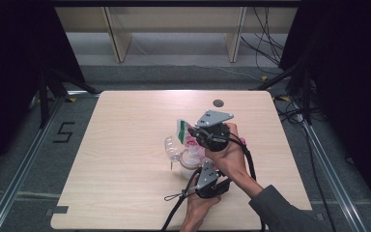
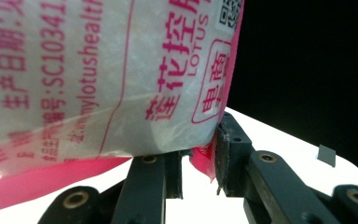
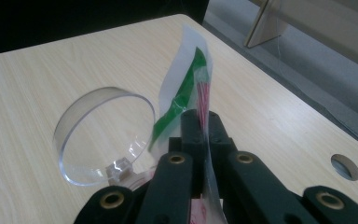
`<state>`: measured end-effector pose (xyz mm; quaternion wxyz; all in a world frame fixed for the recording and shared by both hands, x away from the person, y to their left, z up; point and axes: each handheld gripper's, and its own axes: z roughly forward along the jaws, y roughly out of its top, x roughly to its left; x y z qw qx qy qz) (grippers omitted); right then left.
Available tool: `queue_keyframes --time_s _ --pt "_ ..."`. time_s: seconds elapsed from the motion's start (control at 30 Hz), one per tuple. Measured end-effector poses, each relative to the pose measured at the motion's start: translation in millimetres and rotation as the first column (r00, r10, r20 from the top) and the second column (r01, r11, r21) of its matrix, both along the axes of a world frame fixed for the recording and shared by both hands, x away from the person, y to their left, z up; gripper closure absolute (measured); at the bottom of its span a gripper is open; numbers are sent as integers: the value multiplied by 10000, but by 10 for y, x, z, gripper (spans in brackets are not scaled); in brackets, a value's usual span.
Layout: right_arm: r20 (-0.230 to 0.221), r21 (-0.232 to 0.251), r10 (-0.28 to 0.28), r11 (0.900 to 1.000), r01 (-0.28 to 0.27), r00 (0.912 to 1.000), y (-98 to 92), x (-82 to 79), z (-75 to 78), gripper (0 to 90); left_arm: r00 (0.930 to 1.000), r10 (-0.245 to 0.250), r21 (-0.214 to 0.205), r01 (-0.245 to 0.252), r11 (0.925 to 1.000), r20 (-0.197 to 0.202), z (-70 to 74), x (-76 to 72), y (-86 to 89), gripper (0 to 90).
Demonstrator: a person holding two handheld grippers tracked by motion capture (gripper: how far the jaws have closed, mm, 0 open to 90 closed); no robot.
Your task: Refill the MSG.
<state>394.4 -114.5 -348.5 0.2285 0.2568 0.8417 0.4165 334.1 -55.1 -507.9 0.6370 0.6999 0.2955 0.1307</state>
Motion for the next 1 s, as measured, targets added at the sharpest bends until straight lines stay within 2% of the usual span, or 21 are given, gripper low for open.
queue_keyframes --time_s 0.03,0.07,0.1,0.13,0.2,0.33,0.37,0.43,0.47,0.5,0.53,0.63,0.7,0.77,0.87,0.97,1.0 --pt "-126 110 -123 9999 125 9998 -5 -7 9 900 10000 -62 -114 63 9999 54 1 5 -5 741" --pt "-38 208 -174 9996 175 9998 -1 -7 5 900 10000 -14 6 14 10000 -19 9 -5 0 741" --pt "-88 34 -46 10000 47 10000 -3 -5 12 900 10000 -44 -43 44 10000 13 3 -3 -5 740" --pt "-128 36 -17 10000 17 9999 11 -5 -2 900 9999 -114 -116 115 9999 59 -5 5 -7 740" --pt "-59 104 -158 9998 159 9999 8 -7 -1 900 10000 7 15 -7 10000 -11 10 -6 2 740" --pt "-31 49 -132 9999 132 9999 17 -8 -7 900 10000 -65 -161 66 9998 63 -6 6 -7 740" --pt "-33 53 -132 9999 132 9999 18 -8 -8 900 10000 -9 -32 9 10000 5 5 -3 2 740" --pt "-279 202 -101 9997 106 9996 19 -18 4 900 9999 -79 -107 80 9999 75 6 1 3 741" --pt "-121 183 -126 9998 128 9998 13 -13 8 900 10000 -64 -131 65 9999 73 1 -1 0 740" --pt "-105 114 -75 9999 77 9999 15 -9 0 900 10000 -37 15 37 10000 10 2 -6 4 741" --pt "-44 69 -124 9999 125 9999 18 -7 -10 900 9999 -103 -124 104 9999 46 -6 4 -5 741" --pt "-225 181 -60 9998 64 9997 16 -16 0 900 10000 -13 -29 13 10000 25 10 -8 5 741" --pt "-3 77 24 10000 -24 10000 11 -3 -3 900 10000 -47 -39 47 10000 -4 3 -5 -3 741" --pt "-223 -27 2 10000 -3 9998 18 -12 -9 900 10000 -64 -126 65 9999 22 0 -1 -7 741" --pt "-82 173 -102 9998 104 9999 12 -8 -3 900 9999 -99 -116 99 9999 28 4 0 -5 741" --pt "-68 -57 19 10000 -19 10000 15 -1 -7 900 10000 -67 -139 67 9999 37 4 -3 -7 741" --pt "-69 34 -56 10000 56 10000 19 -5 -5 900 9999 -98 -161 98 9998 51 6 0 -5 741"
